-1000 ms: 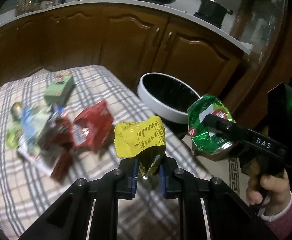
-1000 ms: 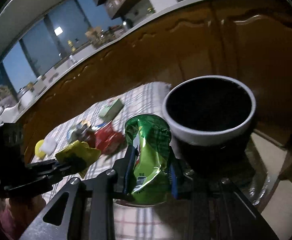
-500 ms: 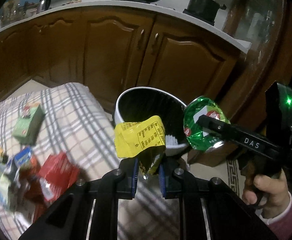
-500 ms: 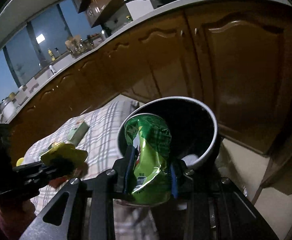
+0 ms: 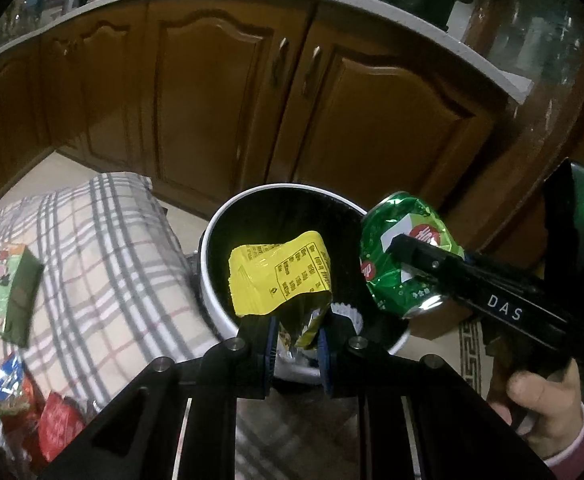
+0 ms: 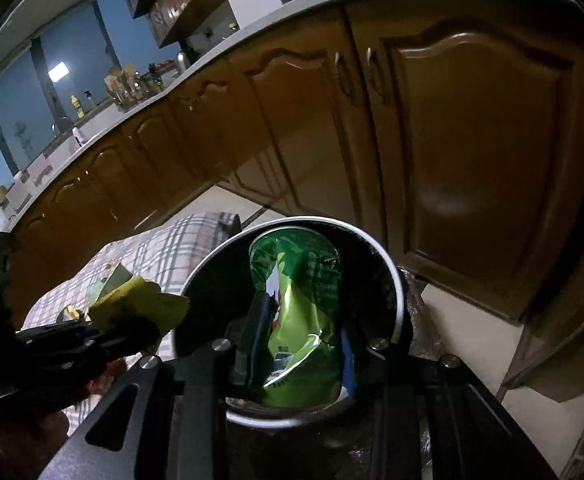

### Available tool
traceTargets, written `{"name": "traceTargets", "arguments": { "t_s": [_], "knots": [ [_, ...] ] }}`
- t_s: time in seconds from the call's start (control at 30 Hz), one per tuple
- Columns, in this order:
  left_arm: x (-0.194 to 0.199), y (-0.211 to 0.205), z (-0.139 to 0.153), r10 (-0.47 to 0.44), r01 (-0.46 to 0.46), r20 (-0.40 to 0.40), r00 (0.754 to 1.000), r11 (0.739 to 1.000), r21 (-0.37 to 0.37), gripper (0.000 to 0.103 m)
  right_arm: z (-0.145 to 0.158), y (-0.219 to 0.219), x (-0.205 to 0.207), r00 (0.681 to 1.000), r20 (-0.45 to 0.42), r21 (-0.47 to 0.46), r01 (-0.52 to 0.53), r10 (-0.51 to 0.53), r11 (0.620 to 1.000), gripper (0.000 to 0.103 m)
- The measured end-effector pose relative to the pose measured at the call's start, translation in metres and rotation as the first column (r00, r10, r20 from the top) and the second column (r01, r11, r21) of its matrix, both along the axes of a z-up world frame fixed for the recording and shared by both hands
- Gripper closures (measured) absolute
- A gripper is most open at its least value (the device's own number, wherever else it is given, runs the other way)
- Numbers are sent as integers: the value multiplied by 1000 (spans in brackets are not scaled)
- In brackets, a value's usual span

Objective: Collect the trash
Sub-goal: 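Drop yellow wrapper from left gripper into bin while right gripper drops green can in, then move both open grippers back over the remaining trash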

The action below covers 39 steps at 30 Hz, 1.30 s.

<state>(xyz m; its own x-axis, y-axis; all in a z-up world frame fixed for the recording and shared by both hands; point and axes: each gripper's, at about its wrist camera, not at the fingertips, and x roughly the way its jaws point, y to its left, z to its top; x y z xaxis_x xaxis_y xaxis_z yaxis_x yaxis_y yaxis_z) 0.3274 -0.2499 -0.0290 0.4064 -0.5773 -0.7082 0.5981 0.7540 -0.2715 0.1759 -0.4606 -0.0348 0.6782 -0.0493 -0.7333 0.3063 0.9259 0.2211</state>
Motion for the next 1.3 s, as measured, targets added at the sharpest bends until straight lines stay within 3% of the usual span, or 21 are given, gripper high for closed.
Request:
{"name": "traceTargets", "arguments": {
  "t_s": [0.43, 0.53, 0.6, 0.73, 0.93, 1.0, 1.3],
  "knots": [
    [22, -26, -16, 3, -2, -24, 1000, 999, 47, 85, -5, -20, 15, 999, -36, -5, 10, -10, 1000, 72],
    [24, -29, -18, 6, -4, -35, 999, 999, 51, 69, -7, -22, 20, 999, -48, -5, 9, -9, 1000, 72],
    [23, -29, -18, 12, -11, -37, 999, 999, 50, 50, -8, -25, 23, 998, -55, 9, 7, -7, 1000, 69],
    [17, -20, -14, 18, -16, -29, 999, 999, 37, 45, -8, -29, 24, 998, -53, 25, 22, -21, 999, 62],
    [-20, 16, -5, 44, -45, 21, 999, 999, 5, 38, -2, -20, 7, 999, -14, 45, 41, -40, 998, 47],
    [-40, 34, -8, 60, -60, 32, 998, 998, 0, 37, 0, -9, -2, 999, 9, 49, 35, -36, 998, 31],
    [-102, 103, -24, 99, -99, -2, 995, 995, -11, 37, -10, 51, -37, 999, 29, 78, -14, 12, 997, 28]
  ]
}}
